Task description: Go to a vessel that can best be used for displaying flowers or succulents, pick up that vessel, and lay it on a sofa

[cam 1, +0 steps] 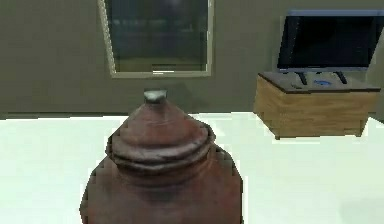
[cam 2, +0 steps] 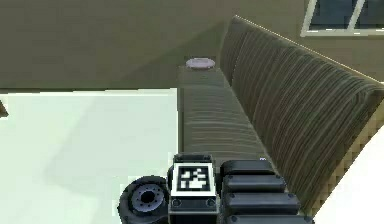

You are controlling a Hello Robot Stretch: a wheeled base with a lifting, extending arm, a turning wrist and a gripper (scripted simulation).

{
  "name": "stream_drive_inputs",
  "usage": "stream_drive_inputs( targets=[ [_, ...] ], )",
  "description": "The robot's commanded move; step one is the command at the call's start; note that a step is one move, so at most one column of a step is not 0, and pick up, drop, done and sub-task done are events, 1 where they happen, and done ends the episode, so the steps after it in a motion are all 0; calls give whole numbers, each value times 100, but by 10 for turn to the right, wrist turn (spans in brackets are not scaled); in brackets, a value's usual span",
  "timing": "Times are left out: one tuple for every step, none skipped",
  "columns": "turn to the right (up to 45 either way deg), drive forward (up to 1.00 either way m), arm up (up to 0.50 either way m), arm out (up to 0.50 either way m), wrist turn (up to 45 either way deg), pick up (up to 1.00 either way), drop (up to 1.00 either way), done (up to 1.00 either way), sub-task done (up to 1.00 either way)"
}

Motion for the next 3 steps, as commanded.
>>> stream_drive_inputs(
  targets=[
    [60, 0, 0, 0, 0, 0, 0, 0, 0],
    [0, 25, 0, 0, 0, 0, 0, 0, 0],
    [330, 0, 0, 0, 0, 0, 0, 0, 0]
  ],
)
